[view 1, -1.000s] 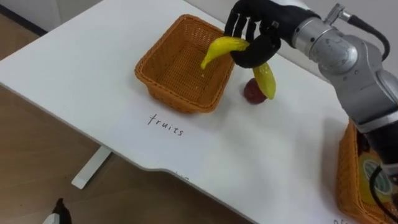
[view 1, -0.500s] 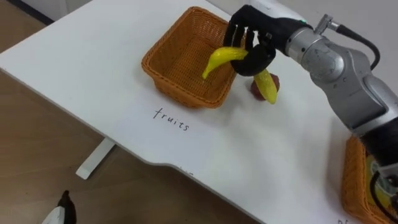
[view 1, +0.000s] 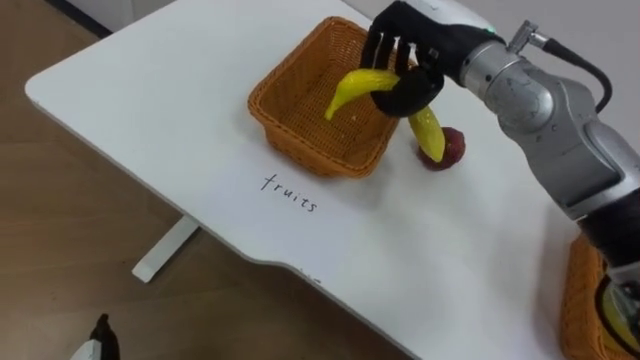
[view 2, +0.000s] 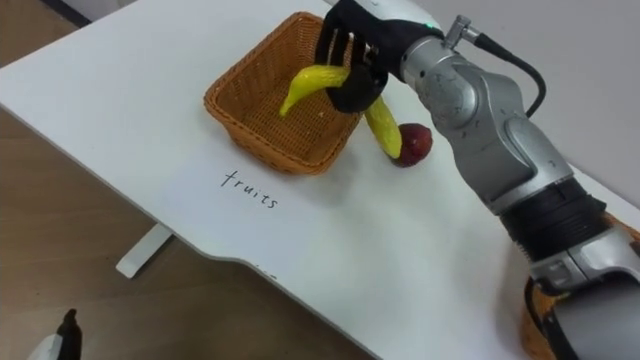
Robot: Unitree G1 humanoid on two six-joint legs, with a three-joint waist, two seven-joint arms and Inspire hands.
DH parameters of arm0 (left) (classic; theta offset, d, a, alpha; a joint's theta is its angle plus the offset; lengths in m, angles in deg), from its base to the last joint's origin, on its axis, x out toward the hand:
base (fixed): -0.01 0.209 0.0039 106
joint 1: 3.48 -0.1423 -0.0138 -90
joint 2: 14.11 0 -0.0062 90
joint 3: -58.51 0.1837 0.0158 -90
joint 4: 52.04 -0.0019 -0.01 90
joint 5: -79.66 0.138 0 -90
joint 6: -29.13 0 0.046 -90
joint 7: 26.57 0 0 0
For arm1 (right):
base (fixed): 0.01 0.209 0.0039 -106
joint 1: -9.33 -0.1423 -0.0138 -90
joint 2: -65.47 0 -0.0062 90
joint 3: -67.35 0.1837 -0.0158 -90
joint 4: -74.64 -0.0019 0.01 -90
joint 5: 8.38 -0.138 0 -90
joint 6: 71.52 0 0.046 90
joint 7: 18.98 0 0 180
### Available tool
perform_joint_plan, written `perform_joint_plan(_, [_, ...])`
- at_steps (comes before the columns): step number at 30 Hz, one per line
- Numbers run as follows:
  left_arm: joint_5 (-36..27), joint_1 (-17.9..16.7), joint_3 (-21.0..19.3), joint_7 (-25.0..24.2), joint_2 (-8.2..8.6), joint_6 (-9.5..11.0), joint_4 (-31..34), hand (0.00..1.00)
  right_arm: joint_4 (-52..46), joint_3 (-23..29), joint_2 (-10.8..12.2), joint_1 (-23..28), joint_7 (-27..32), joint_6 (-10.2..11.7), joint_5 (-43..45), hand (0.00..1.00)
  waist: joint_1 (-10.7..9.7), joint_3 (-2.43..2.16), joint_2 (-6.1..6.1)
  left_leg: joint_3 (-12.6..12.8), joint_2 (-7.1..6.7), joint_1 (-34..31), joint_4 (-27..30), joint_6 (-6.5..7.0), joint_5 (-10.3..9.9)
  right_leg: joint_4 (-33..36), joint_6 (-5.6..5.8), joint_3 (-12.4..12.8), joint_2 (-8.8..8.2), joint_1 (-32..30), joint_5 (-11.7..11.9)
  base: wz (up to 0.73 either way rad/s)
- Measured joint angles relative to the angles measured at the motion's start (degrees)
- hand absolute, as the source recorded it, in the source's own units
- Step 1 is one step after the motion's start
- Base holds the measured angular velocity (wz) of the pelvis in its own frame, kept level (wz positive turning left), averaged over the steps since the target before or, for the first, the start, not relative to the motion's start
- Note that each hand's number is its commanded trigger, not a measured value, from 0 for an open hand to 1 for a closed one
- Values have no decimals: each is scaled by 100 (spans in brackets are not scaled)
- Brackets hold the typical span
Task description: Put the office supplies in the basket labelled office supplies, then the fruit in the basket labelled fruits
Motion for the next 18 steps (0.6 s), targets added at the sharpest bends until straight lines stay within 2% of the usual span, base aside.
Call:
perform_joint_plan(6, [108,-18,15,-13,-2,-4,-10,0,3,-5,7,0,226,70,0,100,71,1,2,-34,-13,-39,12,0,0,-3,0,-20,-8,-25,0,3])
perform_joint_plan(10, [190,-88,88,-24,-45,-5,-10,0,-23,-29,158,0,296,77,165,100,69,0,0,-72,-23,-48,11,0,0,-3,10,-30,-10,-15,-6,3])
perform_joint_plan(16, [231,-150,179,-138,-44,-9,-9,0,-25,-43,254,-1,325,89,194,100,66,1,1,-121,-43,-64,16,2,1,-3,13,-39,-17,-7,-8,4])
perform_joint_plan(17, [232,-153,178,-140,-46,-9,-9,0,-25,-43,254,-1,326,89,199,96,66,0,0,-127,-44,-67,16,2,1,-3,13,-43,-17,-7,-8,5])
perform_joint_plan(18, [239,-131,179,-140,-49,-9,-8,0,-25,-43,256,-1,334,90,203,67,68,1,2,-136,-46,-68,20,1,1,-3,14,-43,-17,-3,-8,6])
